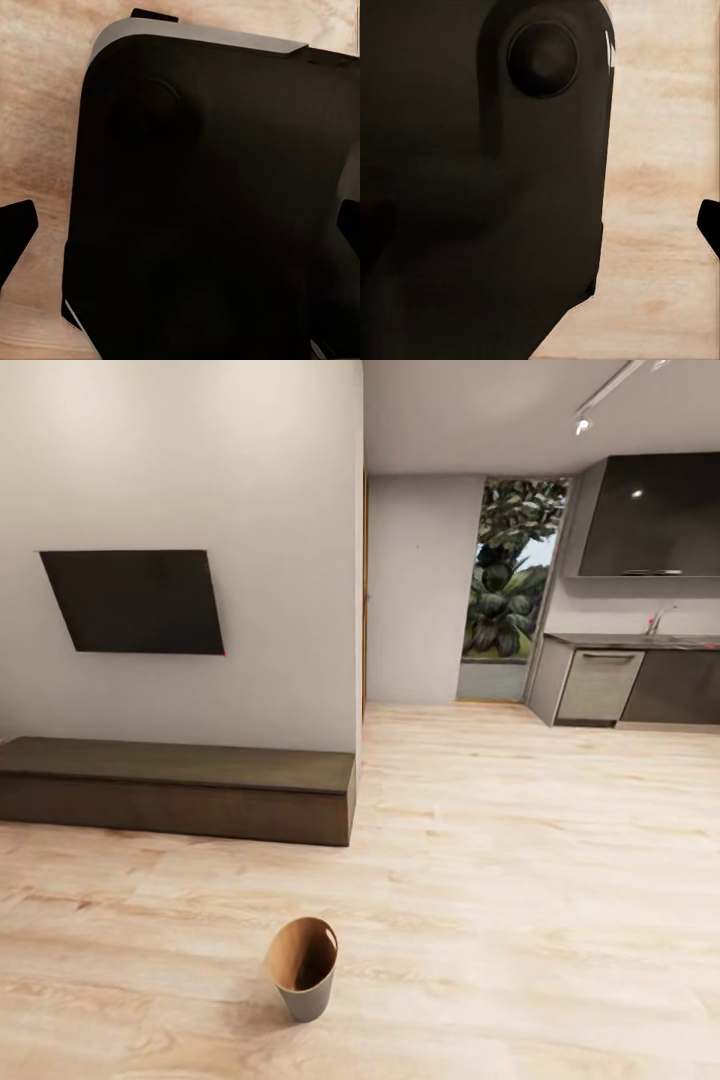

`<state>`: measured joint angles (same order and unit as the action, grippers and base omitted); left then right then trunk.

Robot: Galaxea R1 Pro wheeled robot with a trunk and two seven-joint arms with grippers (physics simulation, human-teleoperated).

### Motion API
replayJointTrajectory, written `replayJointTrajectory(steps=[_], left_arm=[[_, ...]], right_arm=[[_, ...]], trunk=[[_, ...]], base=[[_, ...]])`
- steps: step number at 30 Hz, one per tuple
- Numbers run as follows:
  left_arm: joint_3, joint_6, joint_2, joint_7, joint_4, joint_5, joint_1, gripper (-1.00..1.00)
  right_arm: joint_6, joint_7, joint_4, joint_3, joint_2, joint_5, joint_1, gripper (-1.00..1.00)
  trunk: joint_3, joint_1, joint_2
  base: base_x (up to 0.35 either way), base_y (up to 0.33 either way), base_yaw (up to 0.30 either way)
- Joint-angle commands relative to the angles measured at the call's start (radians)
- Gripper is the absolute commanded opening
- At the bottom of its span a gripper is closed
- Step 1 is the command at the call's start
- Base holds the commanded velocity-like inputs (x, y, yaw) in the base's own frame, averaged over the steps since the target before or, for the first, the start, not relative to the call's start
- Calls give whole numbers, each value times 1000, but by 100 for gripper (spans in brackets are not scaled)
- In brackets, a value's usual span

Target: Put the three can of soda from the living room inside the tash can in the kitchen.

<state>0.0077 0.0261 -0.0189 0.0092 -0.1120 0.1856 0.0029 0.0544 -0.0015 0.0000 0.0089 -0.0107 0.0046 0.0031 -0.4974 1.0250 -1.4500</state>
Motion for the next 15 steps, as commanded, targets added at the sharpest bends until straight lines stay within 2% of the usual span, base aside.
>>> replayJointTrajectory(steps=[1,15], left_arm=[[0,0,0,0,0,0,0,100],[0,0,-2,0,0,0,0,100]], right_arm=[[0,0,0,0,0,0,0,100],[0,0,0,0,0,0,0,100]], trunk=[[0,0,0],[0,0,0]], base=[[340,0,0],[340,0,0]])
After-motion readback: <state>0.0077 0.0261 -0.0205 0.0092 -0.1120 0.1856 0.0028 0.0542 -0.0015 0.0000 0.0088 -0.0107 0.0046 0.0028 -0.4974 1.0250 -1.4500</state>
